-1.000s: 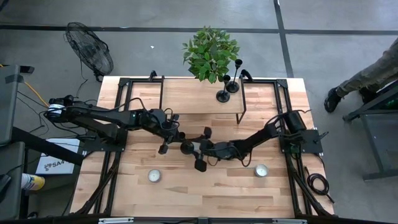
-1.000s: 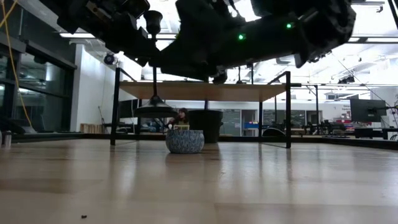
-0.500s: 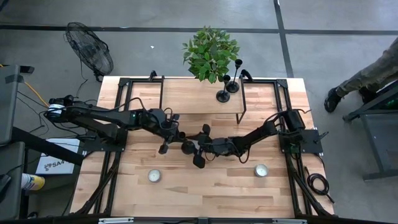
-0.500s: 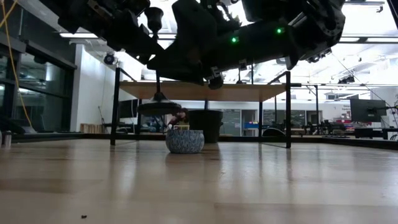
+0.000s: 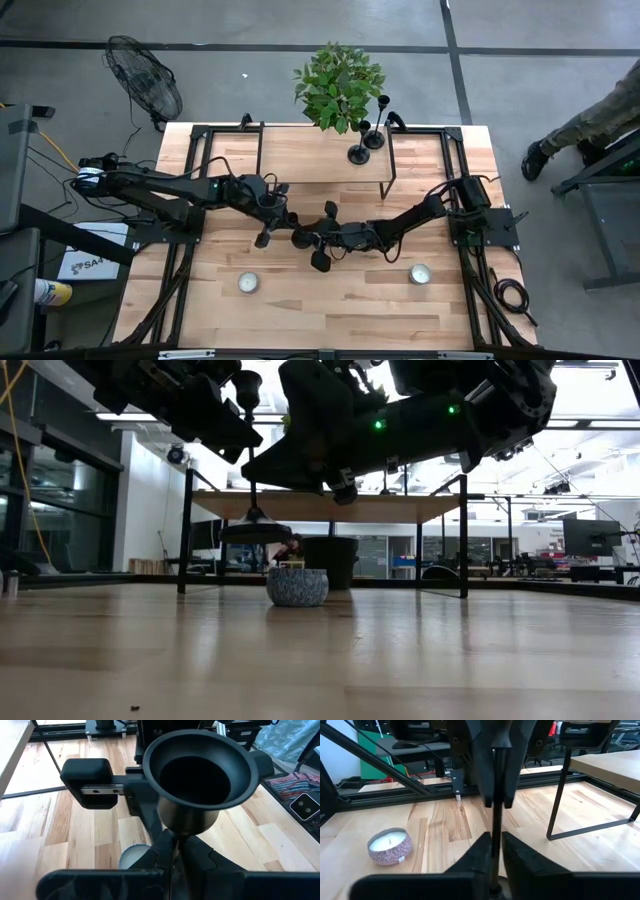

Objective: Pick & Place candle stick holders
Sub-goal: Put the black candle holder on the shelf

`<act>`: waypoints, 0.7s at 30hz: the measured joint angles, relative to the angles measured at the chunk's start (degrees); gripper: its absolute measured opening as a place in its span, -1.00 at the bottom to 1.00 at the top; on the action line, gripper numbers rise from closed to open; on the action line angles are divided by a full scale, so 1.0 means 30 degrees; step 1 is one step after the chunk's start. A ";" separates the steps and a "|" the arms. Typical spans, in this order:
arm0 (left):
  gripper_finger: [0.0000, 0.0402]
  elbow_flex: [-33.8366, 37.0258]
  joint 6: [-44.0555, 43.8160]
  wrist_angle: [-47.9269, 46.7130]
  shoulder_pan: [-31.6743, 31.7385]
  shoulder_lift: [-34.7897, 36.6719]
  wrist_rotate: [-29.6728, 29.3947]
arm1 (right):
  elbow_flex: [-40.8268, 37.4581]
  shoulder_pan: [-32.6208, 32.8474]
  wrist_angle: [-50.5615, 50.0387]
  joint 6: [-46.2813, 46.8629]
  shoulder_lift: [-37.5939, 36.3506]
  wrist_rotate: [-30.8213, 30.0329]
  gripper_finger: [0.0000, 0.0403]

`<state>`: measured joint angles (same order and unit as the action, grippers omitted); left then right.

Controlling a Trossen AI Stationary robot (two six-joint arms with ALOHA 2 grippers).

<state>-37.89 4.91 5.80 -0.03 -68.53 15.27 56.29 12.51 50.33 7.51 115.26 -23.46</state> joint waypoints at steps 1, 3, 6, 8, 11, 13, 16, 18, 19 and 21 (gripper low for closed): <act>-0.93 0.0000 0.0000 -0.0007 0.0000 0.0001 0.0000 | 0.0000 0.0007 0.0000 0.0000 0.0000 0.0006 -0.90; -0.92 0.0007 0.0000 -0.0019 0.0000 0.0000 0.0000 | 0.0000 0.0007 -0.0003 -0.0015 -0.0007 0.0005 -0.95; -0.89 0.0007 0.0000 -0.0020 0.0007 0.0000 0.0001 | 0.0000 0.0000 0.0007 0.0013 -0.0007 -0.0002 -0.94; -0.86 0.0007 0.0000 -0.0015 0.0000 0.0000 0.0007 | 0.0000 0.0000 0.0007 0.0073 -0.0007 -0.0002 -0.95; -0.81 0.0007 0.0000 -0.0081 0.0000 0.0004 0.0007 | 0.0000 0.0000 0.0012 0.0012 -0.0007 -0.0055 -0.97; -0.79 0.0007 0.0000 -0.0126 0.0000 0.0000 0.0015 | 0.0000 0.0000 0.0007 0.0058 -0.0007 -0.0067 -0.97; -0.75 0.0007 -0.0007 -0.0138 0.0000 0.0003 0.0018 | -0.0007 0.0000 0.0007 0.0066 -0.0007 -0.0143 -0.98; -0.72 0.0007 -0.0007 -0.0138 0.0000 0.0000 0.0015 | -0.0009 0.0000 0.0007 0.0247 -0.0007 -0.0255 -0.98; -0.69 0.0007 -0.0007 -0.0138 0.0000 0.0000 0.0015 | -0.0015 0.0000 0.0015 0.0294 -0.0007 -0.0326 -0.99; -0.63 0.0007 -0.0010 -0.0149 0.0000 0.0000 0.0015 | -0.0015 0.0000 0.0007 0.0307 -0.0007 -0.0533 -0.99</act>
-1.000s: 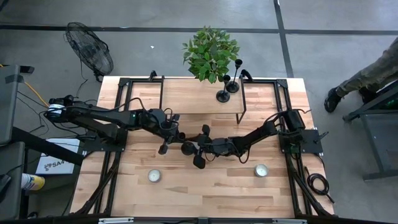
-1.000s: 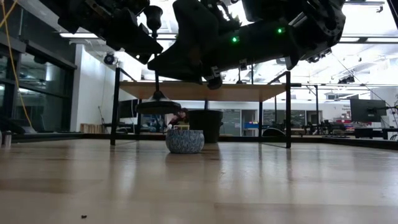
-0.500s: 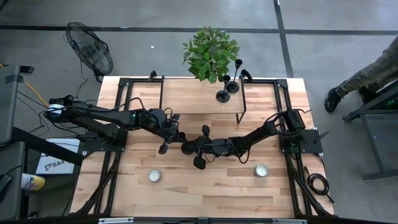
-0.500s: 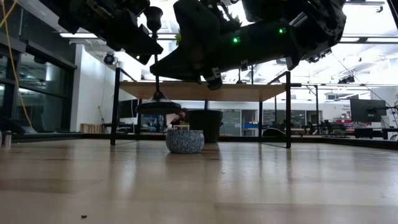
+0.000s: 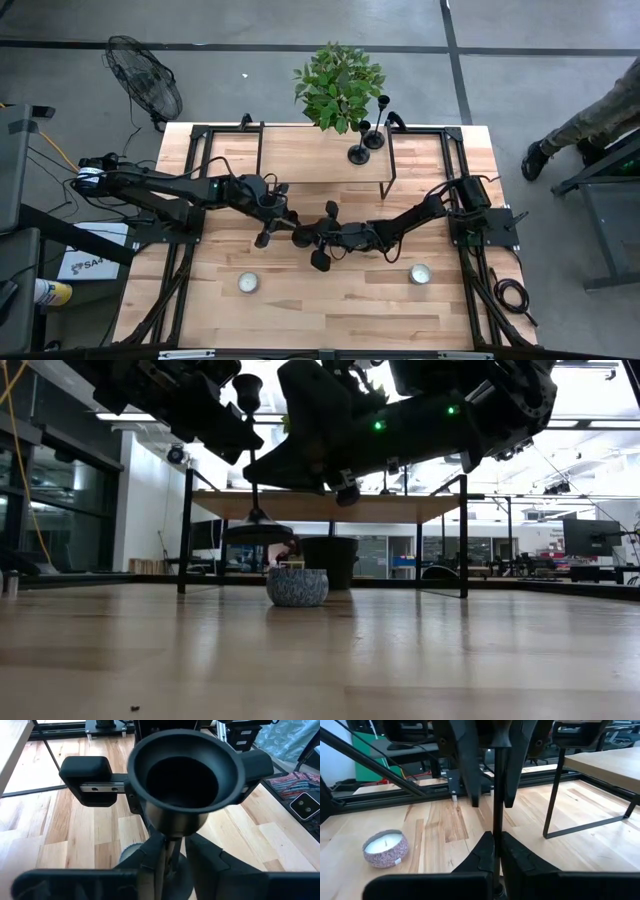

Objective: Pick & Place candle stick holders
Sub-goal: Put the black candle holder on the shelf

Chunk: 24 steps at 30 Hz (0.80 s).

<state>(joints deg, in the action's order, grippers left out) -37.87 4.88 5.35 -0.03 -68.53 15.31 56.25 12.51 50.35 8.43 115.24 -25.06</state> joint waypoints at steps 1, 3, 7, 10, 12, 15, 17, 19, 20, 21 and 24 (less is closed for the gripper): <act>-0.59 0.0000 -0.0003 -0.0025 0.0000 0.0000 0.0000 | 0.0000 0.0000 0.0000 0.0015 0.0000 -0.0062 -0.99; -0.50 0.0000 -0.0005 -0.0146 0.0000 0.0000 0.0000 | -0.0007 0.0007 -0.0007 0.0035 0.0000 -0.0226 -0.99; -0.33 0.0000 -0.0011 -0.0339 -0.0006 0.0000 -0.0369 | -0.0015 0.0002 0.0000 0.0188 0.0000 -0.0550 -0.99; -0.24 0.0000 -0.0018 -0.0708 -0.0007 0.0193 -0.1488 | -0.0015 -0.0007 -0.0010 0.0188 -0.0010 -0.0700 -1.00; -0.20 0.0000 -0.0032 -0.1199 -0.0007 0.0410 -0.2375 | -0.0015 -0.0007 -0.0103 0.0192 -0.0051 -0.0769 -1.00; -0.19 0.0015 -0.0063 -0.2026 0.0000 0.0922 -0.3245 | -0.0043 0.0007 -0.0318 0.0188 -0.0187 -0.1049 -1.00; -0.19 0.0015 -0.0056 -0.2518 0.0000 0.1302 -0.3396 | -0.0161 0.0036 -0.0576 0.0188 -0.0554 -0.1351 -1.00; -0.19 0.0015 -0.0150 -0.2901 0.0000 0.1655 -0.3407 | -0.0375 0.0115 -0.1012 0.0188 -0.1121 -0.1880 -1.00; -0.19 0.0015 -0.0202 -0.3017 0.0000 0.1793 -0.3417 | -0.0468 0.0190 -0.1360 0.0139 -0.1440 -0.2276 -1.00; -0.19 0.0015 -0.0205 -0.3054 0.0000 0.1923 -0.3439 | -0.0577 0.0258 -0.1685 0.0076 -0.1788 -0.2686 -1.00; -0.19 0.0015 -0.0216 -0.3231 0.0000 0.2108 -0.3453 | -0.1038 0.0501 -0.2466 -0.0278 -0.3079 -0.4210 -1.00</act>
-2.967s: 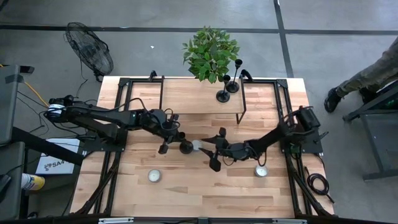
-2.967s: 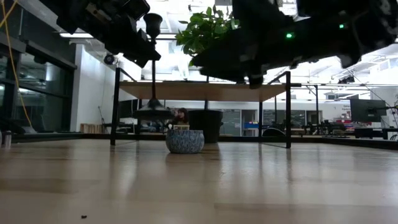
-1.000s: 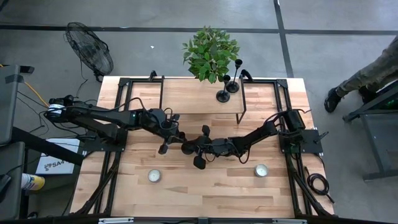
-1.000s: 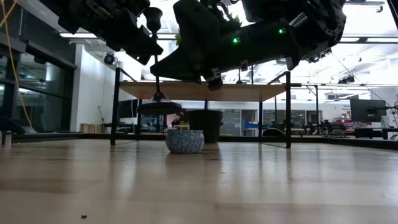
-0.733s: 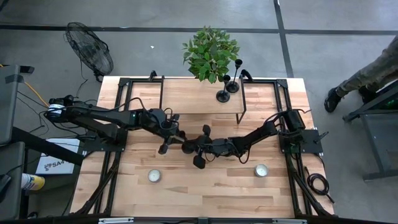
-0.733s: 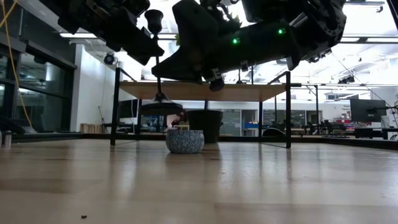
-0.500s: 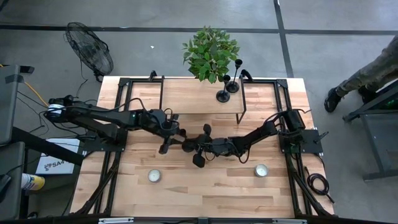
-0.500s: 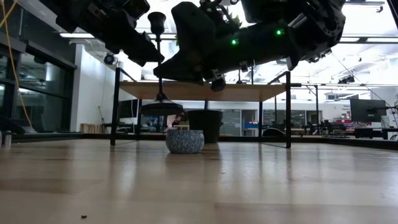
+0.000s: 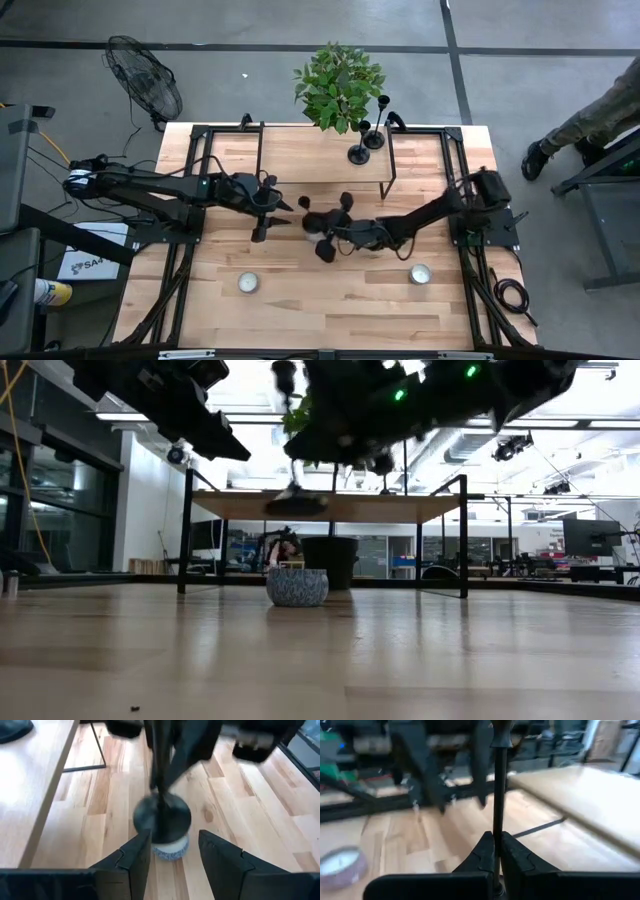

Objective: Pick & Place candle stick holders
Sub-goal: Put the black candle holder on the shelf

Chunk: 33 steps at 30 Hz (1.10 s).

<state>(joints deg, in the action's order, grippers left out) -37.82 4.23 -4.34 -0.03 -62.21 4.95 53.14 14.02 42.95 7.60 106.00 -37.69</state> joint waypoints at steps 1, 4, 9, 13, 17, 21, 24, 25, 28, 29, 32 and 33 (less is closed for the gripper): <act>-0.19 0.0000 -0.0007 -0.0040 0.0000 -0.0018 -0.0007 | -0.0265 0.0073 -0.0349 -0.0036 -0.0547 -0.0564 -1.00; -0.19 0.0000 -0.0108 -0.0036 0.0000 -0.0024 -0.0008 | -0.1400 0.0282 -0.0693 -0.0047 -0.2079 -0.2174 -1.00; -0.19 0.0000 -0.0494 0.0050 0.0000 -0.0031 -0.0663 | -0.3886 0.0963 -0.0424 -0.0007 -0.4945 -0.5423 -1.00; -0.19 0.0000 -0.0495 0.0086 0.0000 -0.0031 -0.0721 | -0.5917 0.1572 0.0427 -0.0374 -0.7247 -0.7391 -1.00; -0.19 0.0000 -0.0495 0.0117 0.0000 -0.0031 -0.0711 | -0.7401 0.1656 0.1415 -0.1396 -0.9241 -0.8144 -1.00; -0.19 0.0000 -0.0503 0.0124 0.0000 -0.0031 -0.0707 | -0.8026 0.1199 0.1336 -0.2297 -1.0722 -0.8085 -1.00; -0.19 0.0000 -0.0503 0.0131 0.0000 -0.0031 -0.0699 | -0.8026 0.0644 0.1169 -0.3137 -1.1495 -0.7409 -1.00; -0.19 0.0000 -0.0503 0.0144 0.0000 -0.0031 -0.0699 | -0.8026 0.0401 0.1102 -0.3300 -1.1683 -0.7032 -1.00; -0.19 0.0000 -0.0503 0.0153 0.0000 -0.0031 -0.0699 | -0.8018 -0.0415 0.0811 -0.3371 -1.2084 -0.6147 -1.00; -0.19 0.0000 -0.0503 0.0153 0.0000 -0.0031 -0.0699 | -0.8018 -0.0747 0.0692 -0.3203 -1.2112 -0.5945 -1.00; -0.19 0.0000 -0.0503 0.0149 0.0000 -0.0031 -0.0696 | -0.8018 -0.1811 -0.0055 -0.2537 -1.2112 -0.4805 -1.00; -0.19 0.0000 -0.0503 0.0150 0.0000 -0.0031 -0.0695 | -0.8018 -0.2195 -0.0361 -0.2171 -1.2112 -0.4410 -1.00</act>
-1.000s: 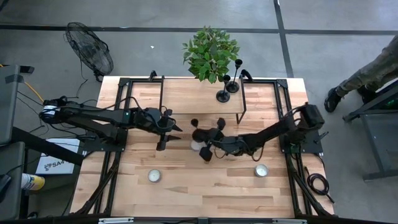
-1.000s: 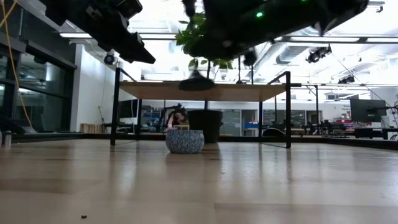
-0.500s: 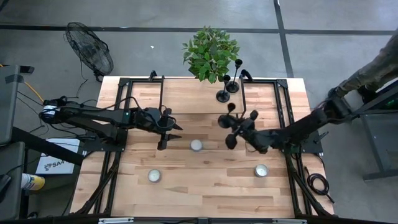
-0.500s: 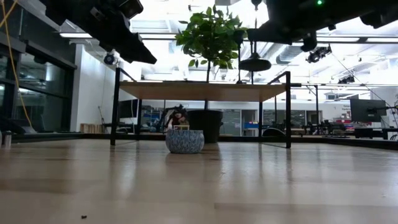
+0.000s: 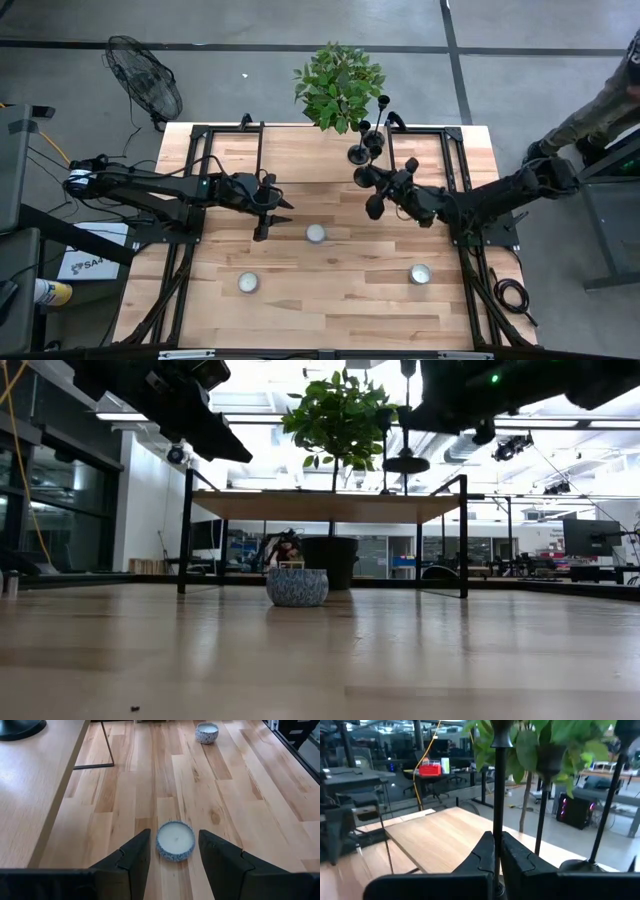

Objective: Pick & Place candle stick holders
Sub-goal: Put the black candle holder on the shelf

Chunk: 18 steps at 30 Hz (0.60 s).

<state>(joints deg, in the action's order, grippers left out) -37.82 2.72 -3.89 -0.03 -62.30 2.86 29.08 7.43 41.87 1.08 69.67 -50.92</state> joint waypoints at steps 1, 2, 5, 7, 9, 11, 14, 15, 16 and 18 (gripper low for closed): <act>-0.19 0.0000 0.0000 -0.0006 0.0000 0.0000 0.0003 | 0.0000 -0.0366 -0.0317 0.0360 0.0000 0.0347 -1.00; -0.19 0.0000 0.0000 -0.0011 0.0000 0.0000 0.0003 | 0.0000 -0.0697 -0.0657 0.0711 0.0000 0.0618 -1.00; -0.19 0.0000 -0.0007 -0.0018 0.0000 0.0000 0.0003 | 0.0000 -0.1528 -0.1438 0.1389 0.0007 0.0895 -1.00; -0.19 0.0000 0.0000 -0.0026 0.0000 0.0000 0.0003 | 0.0000 -0.1928 -0.1643 0.1658 0.0007 0.1026 -1.00; -0.19 0.0000 -0.0002 -0.0027 0.0000 0.0000 0.0003 | 0.0005 -0.2247 -0.1871 0.1927 0.0007 0.1146 -1.00; -0.19 0.0000 -0.0002 -0.0033 0.0000 0.0000 0.0010 | 0.0007 -0.2523 -0.2229 0.2244 0.0007 0.1246 -1.00; -0.19 0.0000 0.0000 -0.0033 0.0000 0.0000 0.0010 | 0.0009 -0.2858 -0.2697 0.2648 0.0007 0.1320 -1.00; -0.19 0.0000 -0.0006 -0.0033 0.0000 0.0000 0.0010 | 0.0015 -0.2919 -0.2849 0.2688 0.0007 0.1319 -1.00; -0.19 0.0000 -0.0002 -0.0033 0.0000 0.0000 0.0015 | 0.0021 -0.2982 -0.2877 0.2688 0.0007 0.1326 -1.00; -0.19 0.0000 -0.0004 -0.0041 0.0000 0.0000 0.0018 | 0.0036 -0.3013 -0.2930 0.2681 0.0007 0.1320 -1.00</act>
<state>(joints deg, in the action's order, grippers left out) -37.82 2.71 -4.01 -0.03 -62.30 2.92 29.19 -1.61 33.07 9.13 69.69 -46.96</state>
